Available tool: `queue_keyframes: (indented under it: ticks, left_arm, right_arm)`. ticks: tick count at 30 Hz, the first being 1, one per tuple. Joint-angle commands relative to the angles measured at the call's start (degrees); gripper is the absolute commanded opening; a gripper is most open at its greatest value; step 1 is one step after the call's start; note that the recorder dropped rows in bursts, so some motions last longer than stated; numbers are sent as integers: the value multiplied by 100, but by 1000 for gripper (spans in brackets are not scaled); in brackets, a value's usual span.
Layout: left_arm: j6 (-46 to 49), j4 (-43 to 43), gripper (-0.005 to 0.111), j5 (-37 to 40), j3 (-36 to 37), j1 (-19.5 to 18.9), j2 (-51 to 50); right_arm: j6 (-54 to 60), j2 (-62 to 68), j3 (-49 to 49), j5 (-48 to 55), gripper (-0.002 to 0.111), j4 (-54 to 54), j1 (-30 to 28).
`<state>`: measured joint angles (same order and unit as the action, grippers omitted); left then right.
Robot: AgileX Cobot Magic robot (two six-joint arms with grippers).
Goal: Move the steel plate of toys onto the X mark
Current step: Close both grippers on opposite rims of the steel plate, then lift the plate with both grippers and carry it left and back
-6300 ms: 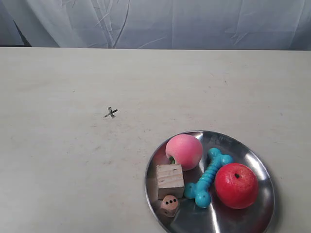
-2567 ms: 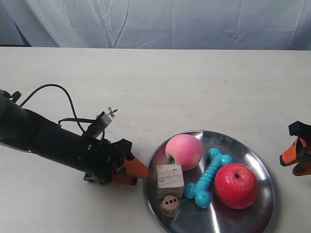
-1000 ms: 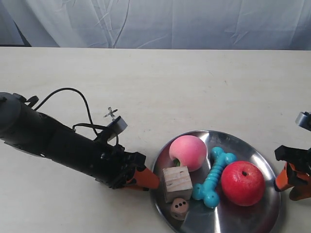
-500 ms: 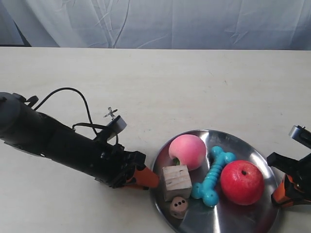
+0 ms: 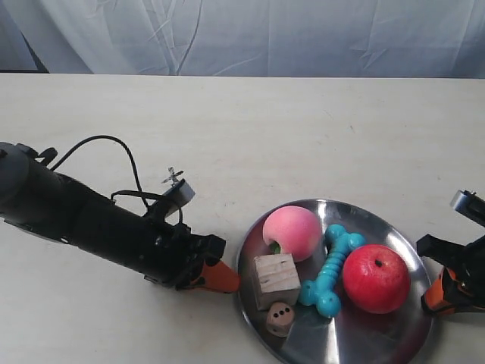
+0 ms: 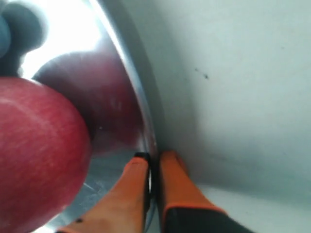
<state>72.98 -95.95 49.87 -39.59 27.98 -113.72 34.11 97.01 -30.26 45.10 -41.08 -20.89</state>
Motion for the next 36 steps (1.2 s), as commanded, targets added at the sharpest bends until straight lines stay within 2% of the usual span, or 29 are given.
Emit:
queue_keyframes:
  ticks: [1,7,12,15,19,21,28,36]
  left_arm:
    - [12,58,0,87,12,61,-88]
    - [27,20,3,48,12,61,-88]
    - [27,-184,30,1,12,61,-88]
    - [27,-355,41,-60,12,61,-88]
    - [27,-400,36,-87,12,61,-88]
    - [59,-400,30,-87,12,61,-88]
    - [109,-362,1,-75,12,61,-88]
    - [123,-350,0,-76,12,61,-88]
  right_arm:
    - [26,-97,12,518,0,-661,35]
    - [140,-97,12,620,0,-715,35]
    - [371,-97,12,749,0,-898,35]
    - [371,-97,12,749,0,-898,35]
    - [371,-97,12,747,0,-913,35]
    - [371,-97,12,747,0,-933,35]
    - [381,-97,12,760,0,-957,35]
    - [702,-97,12,893,0,-1216,35]
